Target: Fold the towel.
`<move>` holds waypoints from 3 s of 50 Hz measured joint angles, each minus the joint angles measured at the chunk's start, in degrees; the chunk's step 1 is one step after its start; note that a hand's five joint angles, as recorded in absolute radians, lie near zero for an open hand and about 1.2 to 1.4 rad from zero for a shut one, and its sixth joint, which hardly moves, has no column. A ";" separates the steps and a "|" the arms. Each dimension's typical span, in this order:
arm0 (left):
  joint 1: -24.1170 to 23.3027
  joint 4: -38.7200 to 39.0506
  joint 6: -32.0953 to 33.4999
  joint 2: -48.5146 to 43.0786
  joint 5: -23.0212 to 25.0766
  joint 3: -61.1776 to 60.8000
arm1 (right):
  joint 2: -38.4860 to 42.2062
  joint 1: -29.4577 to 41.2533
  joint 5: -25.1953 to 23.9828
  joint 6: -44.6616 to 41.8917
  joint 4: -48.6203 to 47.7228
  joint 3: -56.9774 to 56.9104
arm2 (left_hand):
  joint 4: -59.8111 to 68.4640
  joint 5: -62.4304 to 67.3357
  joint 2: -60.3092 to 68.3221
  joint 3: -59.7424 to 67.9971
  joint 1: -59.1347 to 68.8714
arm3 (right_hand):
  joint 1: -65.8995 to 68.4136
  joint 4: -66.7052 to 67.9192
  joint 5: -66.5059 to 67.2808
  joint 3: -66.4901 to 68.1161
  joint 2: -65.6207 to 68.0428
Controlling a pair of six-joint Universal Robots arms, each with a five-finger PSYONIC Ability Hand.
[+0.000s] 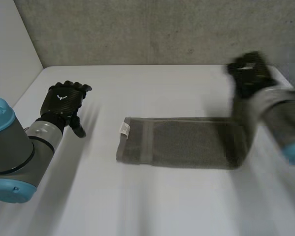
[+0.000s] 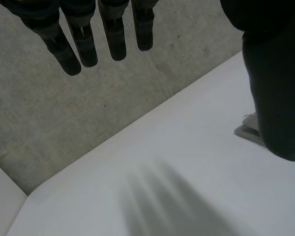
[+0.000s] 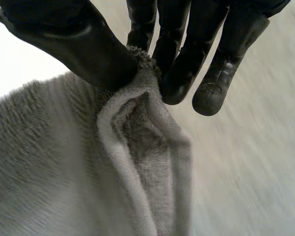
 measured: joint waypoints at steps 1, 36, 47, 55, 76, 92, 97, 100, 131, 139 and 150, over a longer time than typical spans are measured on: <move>-0.05 0.02 -0.23 0.16 -0.01 0.02 | 1.42 4.40 0.16 0.09 0.03 -1.63 | 0.00 -0.01 0.00 0.00 0.00 | 0.00 0.00 0.10 0.01 0.00; -3.90 2.63 -1.93 -0.29 -0.14 2.69 | 12.54 24.40 -11.65 6.58 -1.40 -5.78 | 0.00 -0.08 0.00 -0.01 0.00 | -62.68 -62.29 -64.79 -62.52 -60.84; -12.69 4.22 -1.61 -5.47 -0.56 7.95 | 1.65 11.91 -11.46 19.82 2.32 4.67 | 0.00 -0.19 0.00 -0.01 -0.01 | -62.72 -62.29 -64.88 -62.52 -60.85; -17.82 3.18 -1.17 -14.44 -1.54 15.02 | -3.54 4.60 -11.74 21.44 3.49 17.39 | 0.00 -0.19 0.00 -0.01 0.00 | -59.56 -61.36 -59.05 -60.60 -59.78; -18.69 -5.96 -0.89 -22.60 -10.64 18.92 | 2.56 3.48 -3.51 16.73 -1.95 22.81 | 0.00 -0.17 0.00 -0.02 -0.01 | -5.10 -5.77 -5.70 -5.43 -4.83; -21.86 -5.76 -1.82 -14.20 -14.70 14.29 | 2.71 9.69 3.31 -2.32 -3.22 12.89 | 0.00 -0.18 0.00 -0.01 -0.01 | -0.42 0.00 0.95 0.32 -1.42; -20.22 -5.76 -1.82 -11.63 -15.70 13.70 | 3.55 17.04 2.36 -5.69 -4.57 8.34 | 0.00 -0.19 0.00 -0.02 -0.01 | -0.41 0.00 1.12 0.38 -1.10; -18.00 -5.76 -1.85 -9.77 -16.46 12.90 | 5.27 21.45 0.10 -7.25 -5.63 6.06 | 0.00 -0.22 0.00 -0.02 0.00 | -0.42 0.00 1.12 0.48 -1.06; -12.15 0.03 -7.61 -4.23 -10.03 9.76 | 1.52 17.57 -13.55 17.17 -0.76 7.25 | 0.00 -0.26 0.00 -0.02 -0.01 | -62.58 -61.80 -64.63 -62.33 -60.68; -17.01 2.59 -8.79 -9.92 -6.88 13.27 | 0.69 11.17 -10.43 32.21 4.77 6.14 | 0.00 -0.29 0.00 -0.08 -0.01 | -62.69 -61.80 -64.71 -62.33 -60.68; -20.28 1.74 -8.47 -18.96 -6.97 15.16 | 9.91 9.93 -10.26 33.90 7.69 2.11 | 0.00 -0.31 0.00 -0.18 -0.01 | -62.69 -61.80 -64.73 -62.33 -60.68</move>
